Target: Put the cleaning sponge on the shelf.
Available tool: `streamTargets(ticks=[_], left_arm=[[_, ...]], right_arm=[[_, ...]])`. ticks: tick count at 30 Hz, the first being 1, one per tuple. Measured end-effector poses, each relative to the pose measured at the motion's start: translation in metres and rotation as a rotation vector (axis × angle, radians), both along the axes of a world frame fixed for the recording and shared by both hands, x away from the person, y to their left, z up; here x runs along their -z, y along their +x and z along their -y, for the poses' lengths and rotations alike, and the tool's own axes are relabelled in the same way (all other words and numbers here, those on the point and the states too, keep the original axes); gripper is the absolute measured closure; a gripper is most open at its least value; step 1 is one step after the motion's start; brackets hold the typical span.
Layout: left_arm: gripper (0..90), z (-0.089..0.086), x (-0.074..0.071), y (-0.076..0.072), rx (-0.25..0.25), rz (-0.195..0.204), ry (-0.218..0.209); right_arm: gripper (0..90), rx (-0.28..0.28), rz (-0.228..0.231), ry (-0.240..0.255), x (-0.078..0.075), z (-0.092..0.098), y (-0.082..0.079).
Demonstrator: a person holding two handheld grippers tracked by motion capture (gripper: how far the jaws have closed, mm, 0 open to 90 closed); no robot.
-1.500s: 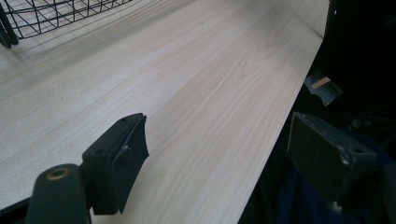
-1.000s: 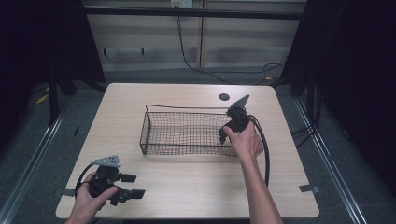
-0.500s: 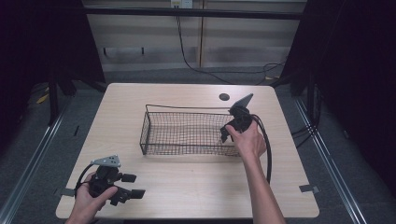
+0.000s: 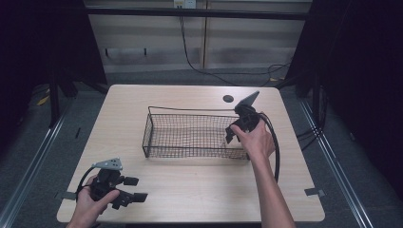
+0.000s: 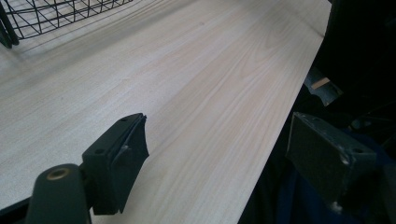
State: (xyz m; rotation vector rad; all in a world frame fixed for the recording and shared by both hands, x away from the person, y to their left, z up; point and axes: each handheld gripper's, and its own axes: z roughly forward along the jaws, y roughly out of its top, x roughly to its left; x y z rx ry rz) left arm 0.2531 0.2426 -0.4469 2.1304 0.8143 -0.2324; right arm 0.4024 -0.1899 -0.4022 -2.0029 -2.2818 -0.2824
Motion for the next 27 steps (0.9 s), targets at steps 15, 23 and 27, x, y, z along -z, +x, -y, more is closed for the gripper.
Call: streamTargets(ticks=[15,23,27], left_arm=[[19.7,0.001,0.0,0.0,0.0,0.001,0.003],[19.7,0.001,0.001,0.0,0.0,-0.002,0.004],[19.7,0.001,0.001,0.0,-0.003,-0.003,0.004]], right_arm=[[19.0,-0.028,0.028,0.051,-0.014,0.01,-0.01],[21.3,-0.044,0.062,0.098,-0.019,0.017,-0.018],[22.8,-0.074,0.083,0.093,-0.021,0.017,-0.022]])
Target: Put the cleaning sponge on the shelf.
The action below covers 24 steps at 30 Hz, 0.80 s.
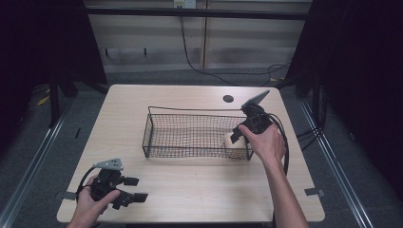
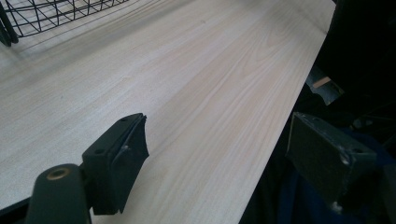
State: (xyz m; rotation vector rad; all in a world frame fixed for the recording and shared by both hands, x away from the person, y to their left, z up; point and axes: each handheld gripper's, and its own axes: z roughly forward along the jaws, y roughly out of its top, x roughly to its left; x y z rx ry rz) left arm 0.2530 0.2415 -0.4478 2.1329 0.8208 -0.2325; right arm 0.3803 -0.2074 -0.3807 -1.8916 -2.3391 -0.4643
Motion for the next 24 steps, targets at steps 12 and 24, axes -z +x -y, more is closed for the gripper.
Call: streamTargets(ticks=[12,24], left_arm=[[19.7,0.0,0.001,0.0,-0.005,0.001,0.0],[19.7,0.0,0.001,0.0,-0.003,0.002,-0.001]], right_arm=[[22.0,-0.054,0.049,0.044,-0.004,-0.001,-0.019],[22.3,-0.125,0.085,0.097,0.002,-0.012,-0.039]])
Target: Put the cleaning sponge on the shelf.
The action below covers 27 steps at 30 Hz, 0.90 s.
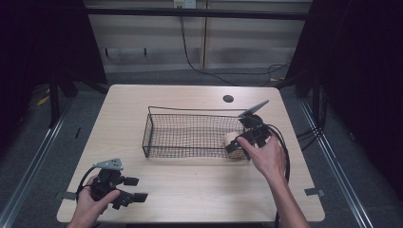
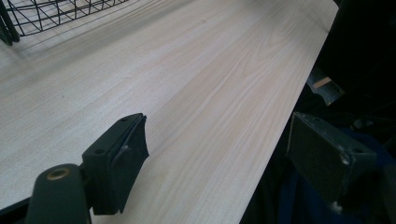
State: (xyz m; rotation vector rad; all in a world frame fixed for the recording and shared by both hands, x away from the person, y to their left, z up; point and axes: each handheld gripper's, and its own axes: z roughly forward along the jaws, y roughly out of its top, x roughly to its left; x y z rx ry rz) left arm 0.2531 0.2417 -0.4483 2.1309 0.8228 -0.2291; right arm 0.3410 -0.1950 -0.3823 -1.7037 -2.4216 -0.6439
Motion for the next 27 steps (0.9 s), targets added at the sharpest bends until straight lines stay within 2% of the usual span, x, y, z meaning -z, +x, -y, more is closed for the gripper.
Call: streamTargets(ticks=[6,7,8,14,15,17,19,27], left_arm=[[19.7,-0.001,0.0,0.0,0.003,0.001,-0.002],[19.7,-0.001,0.0,0.0,0.003,0.001,-0.001],[19.7,-0.001,0.0,0.0,0.003,0.001,-0.002],[19.6,0.0,0.0,0.0,-0.001,0.001,0.0],[19.7,0.0,0.0,0.0,-0.001,0.0,0.001],[19.7,0.0,0.0,0.0,-0.002,0.0,0.004],[19.7,0.0,0.0,0.0,-0.001,-0.001,0.003],[19.7,0.0,0.0,0.0,0.002,0.002,0.006]], right_arm=[[22.3,-0.029,0.02,-0.01,0.002,-0.005,-0.011],[22.2,-0.036,0.044,-0.016,0.002,-0.006,-0.016],[22.2,-0.043,0.049,-0.003,0.002,-0.006,-0.018],[22.3,-0.059,0.053,-0.013,0.008,-0.008,-0.029],[23.0,-0.058,0.058,0.011,0.012,-0.007,-0.033],[22.6,-0.067,0.058,-0.002,0.016,-0.006,-0.037],[23.7,-0.066,0.062,0.014,0.018,-0.005,-0.041],[23.8,-0.078,0.073,0.022,0.031,-0.004,-0.056]])
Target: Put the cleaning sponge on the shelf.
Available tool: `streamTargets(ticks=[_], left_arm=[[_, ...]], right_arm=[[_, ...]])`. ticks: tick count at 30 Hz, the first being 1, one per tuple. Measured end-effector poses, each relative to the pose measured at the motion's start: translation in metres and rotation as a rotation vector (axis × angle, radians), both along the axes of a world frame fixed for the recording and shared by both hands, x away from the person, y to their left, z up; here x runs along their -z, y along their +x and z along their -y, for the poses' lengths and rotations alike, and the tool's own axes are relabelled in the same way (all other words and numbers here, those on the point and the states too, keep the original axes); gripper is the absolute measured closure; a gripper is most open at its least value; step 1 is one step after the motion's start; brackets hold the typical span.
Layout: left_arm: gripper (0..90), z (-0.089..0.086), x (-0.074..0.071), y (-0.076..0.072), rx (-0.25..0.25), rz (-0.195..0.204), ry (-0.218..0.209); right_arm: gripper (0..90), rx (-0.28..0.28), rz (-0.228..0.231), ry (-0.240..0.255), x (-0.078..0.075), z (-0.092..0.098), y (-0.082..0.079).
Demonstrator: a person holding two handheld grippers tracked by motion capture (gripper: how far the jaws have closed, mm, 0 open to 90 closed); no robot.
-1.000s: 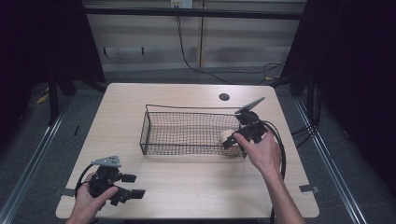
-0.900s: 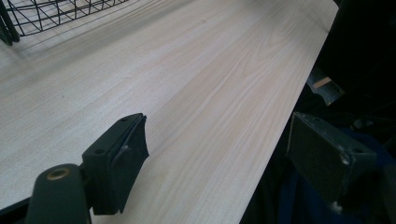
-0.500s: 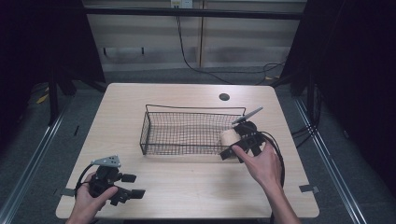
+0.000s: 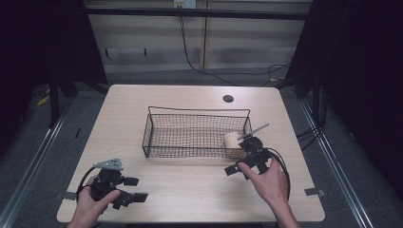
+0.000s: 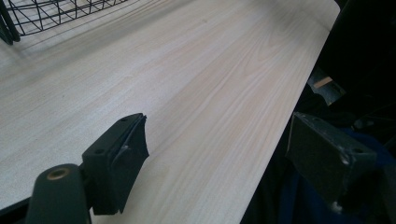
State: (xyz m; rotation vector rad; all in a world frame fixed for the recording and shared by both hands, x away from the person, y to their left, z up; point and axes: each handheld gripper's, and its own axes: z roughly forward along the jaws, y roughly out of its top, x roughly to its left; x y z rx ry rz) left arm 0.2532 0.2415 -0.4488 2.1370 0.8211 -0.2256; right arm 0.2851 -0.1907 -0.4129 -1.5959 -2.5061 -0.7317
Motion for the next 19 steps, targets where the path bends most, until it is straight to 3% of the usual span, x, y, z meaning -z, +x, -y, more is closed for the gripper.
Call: streamTargets(ticks=[11,13,16,19], left_arm=[[19.7,-0.001,0.0,0.0,0.002,-0.006,0.002],[19.7,0.0,0.001,0.0,0.001,-0.009,0.003],[19.7,0.0,0.001,0.0,0.004,-0.008,0.005],[19.7,0.0,0.0,0.001,0.004,-0.006,0.002]], right_arm=[[25.5,0.006,0.027,0.004,0.014,0.002,-0.025],[25.8,0.02,0.062,0.021,0.021,0.003,-0.031],[25.9,0.022,0.039,0.016,0.03,0.006,-0.033],[24.9,0.032,0.047,0.012,0.034,0.008,-0.034]])
